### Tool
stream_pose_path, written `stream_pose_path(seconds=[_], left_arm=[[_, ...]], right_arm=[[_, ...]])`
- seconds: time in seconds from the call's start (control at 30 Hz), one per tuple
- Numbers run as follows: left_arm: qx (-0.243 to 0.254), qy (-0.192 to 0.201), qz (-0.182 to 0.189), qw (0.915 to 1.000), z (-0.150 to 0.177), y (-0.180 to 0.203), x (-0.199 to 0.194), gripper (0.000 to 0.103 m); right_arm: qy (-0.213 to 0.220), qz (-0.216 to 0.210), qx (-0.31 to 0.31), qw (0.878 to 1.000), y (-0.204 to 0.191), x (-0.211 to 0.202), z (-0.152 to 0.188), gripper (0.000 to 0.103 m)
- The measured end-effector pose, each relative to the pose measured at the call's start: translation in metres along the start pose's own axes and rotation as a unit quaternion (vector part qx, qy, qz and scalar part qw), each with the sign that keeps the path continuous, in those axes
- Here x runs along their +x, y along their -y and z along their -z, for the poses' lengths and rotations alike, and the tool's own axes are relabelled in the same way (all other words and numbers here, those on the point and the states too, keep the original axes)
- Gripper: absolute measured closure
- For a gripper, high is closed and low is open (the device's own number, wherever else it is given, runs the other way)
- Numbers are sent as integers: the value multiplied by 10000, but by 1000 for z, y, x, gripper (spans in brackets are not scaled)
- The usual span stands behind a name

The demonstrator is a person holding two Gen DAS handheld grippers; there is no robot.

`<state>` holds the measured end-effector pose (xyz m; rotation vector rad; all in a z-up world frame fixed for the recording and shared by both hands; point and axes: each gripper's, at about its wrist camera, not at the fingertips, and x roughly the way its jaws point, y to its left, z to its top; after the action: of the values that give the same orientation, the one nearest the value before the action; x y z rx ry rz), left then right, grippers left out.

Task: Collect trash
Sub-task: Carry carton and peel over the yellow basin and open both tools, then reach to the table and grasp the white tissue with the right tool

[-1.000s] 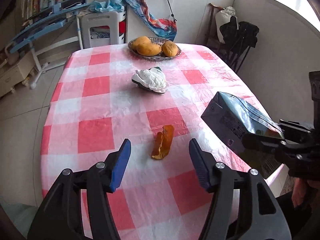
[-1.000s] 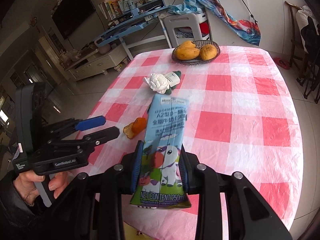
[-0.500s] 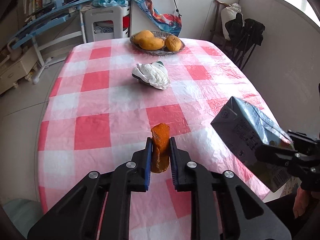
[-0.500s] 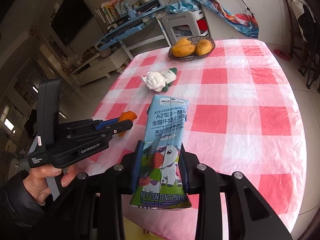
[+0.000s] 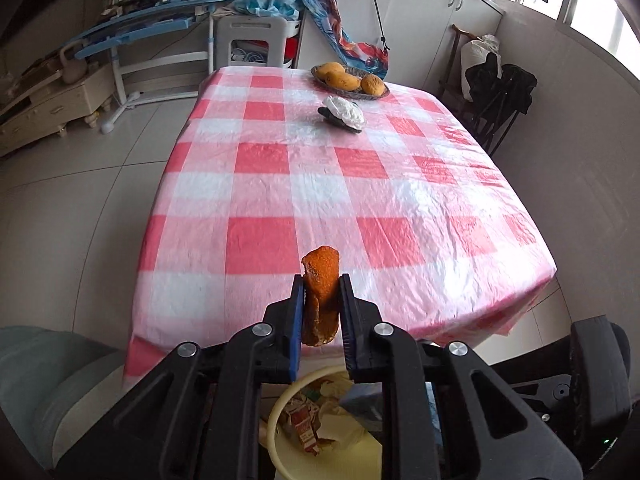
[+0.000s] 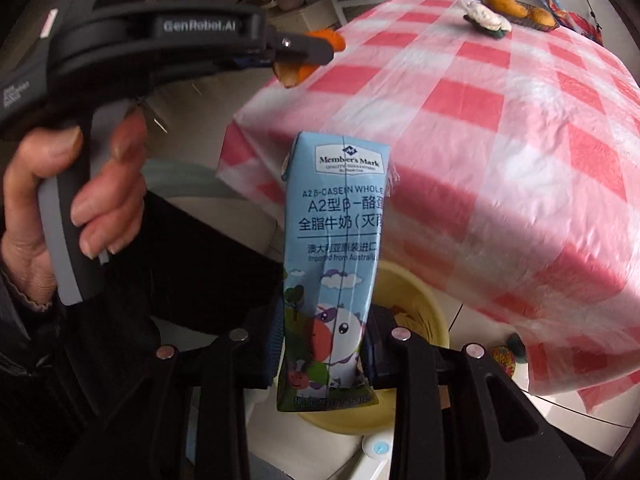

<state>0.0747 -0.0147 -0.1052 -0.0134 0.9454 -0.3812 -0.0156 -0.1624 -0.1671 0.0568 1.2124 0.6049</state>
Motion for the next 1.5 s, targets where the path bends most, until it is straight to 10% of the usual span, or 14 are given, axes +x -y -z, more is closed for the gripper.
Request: stream_pose_path(seconds=[0.13, 0.43, 0.6, 1.5], left_arm=[[-24, -114, 3, 9999, 27, 7, -5, 87], [1031, -1382, 2, 9850, 97, 60, 22, 84], [1090, -704, -116, 9915, 87, 62, 2, 44], [-516, 630, -462, 9956, 32, 0, -39, 26]], right_arm=[[116, 255, 207, 9994, 3, -5, 8, 50], [1704, 636, 1232, 9756, 35, -61, 7, 38], [1773, 809, 1195, 9735, 38, -64, 3, 37], [1982, 1164, 1015, 9679, 36, -61, -12, 36]])
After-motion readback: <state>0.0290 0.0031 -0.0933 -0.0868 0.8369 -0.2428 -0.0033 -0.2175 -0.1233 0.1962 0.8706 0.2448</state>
